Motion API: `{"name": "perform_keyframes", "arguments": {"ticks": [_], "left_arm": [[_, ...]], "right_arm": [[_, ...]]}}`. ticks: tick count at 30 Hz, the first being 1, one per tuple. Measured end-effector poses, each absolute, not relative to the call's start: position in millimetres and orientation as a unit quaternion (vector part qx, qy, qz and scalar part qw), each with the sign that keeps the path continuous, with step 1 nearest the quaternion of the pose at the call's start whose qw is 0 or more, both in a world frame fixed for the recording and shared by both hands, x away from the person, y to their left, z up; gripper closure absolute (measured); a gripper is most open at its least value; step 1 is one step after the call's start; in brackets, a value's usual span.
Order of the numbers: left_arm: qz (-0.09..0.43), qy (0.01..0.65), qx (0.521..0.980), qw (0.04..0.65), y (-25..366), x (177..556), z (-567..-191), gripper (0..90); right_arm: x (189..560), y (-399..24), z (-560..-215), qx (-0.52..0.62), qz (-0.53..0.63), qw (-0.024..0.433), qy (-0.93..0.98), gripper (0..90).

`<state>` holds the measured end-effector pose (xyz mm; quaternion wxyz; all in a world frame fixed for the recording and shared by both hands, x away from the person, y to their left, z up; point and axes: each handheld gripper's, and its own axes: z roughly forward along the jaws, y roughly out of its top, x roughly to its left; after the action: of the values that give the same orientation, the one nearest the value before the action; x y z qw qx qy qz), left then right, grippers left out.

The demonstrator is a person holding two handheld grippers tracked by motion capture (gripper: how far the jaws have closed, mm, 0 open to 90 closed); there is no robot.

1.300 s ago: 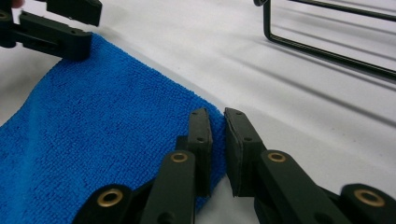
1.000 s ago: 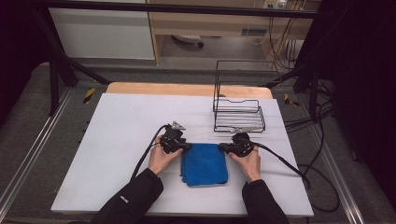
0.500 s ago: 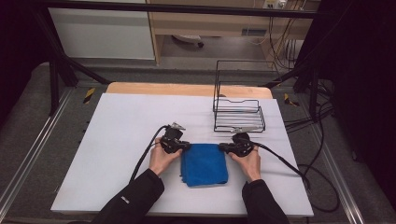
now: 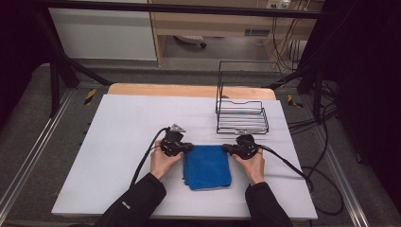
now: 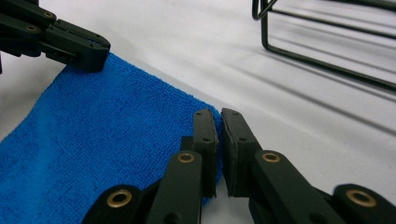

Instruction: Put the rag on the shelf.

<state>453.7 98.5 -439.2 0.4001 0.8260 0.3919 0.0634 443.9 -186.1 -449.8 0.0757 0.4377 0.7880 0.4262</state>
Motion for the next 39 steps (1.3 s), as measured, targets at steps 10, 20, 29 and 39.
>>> {"name": "perform_keyframes", "arguments": {"ticks": [10,20,29,39], "left_arm": [[0.074,0.383,0.816,0.427,100,444,-426,84.9],[0.096,0.363,0.811,0.448,102,432,-412,84.8],[0.112,0.349,0.809,0.460,102,421,-402,84.8],[0.132,0.340,0.796,0.483,105,411,-389,84.9]], "right_arm": [[434,-192,-436,0.427,0.457,0.091,0.775,85.5],[422,-197,-424,0.416,0.490,0.102,0.759,85.5],[414,-200,-417,0.404,0.508,0.115,0.753,85.8],[407,-199,-400,0.387,0.527,0.137,0.744,86.0]]}}
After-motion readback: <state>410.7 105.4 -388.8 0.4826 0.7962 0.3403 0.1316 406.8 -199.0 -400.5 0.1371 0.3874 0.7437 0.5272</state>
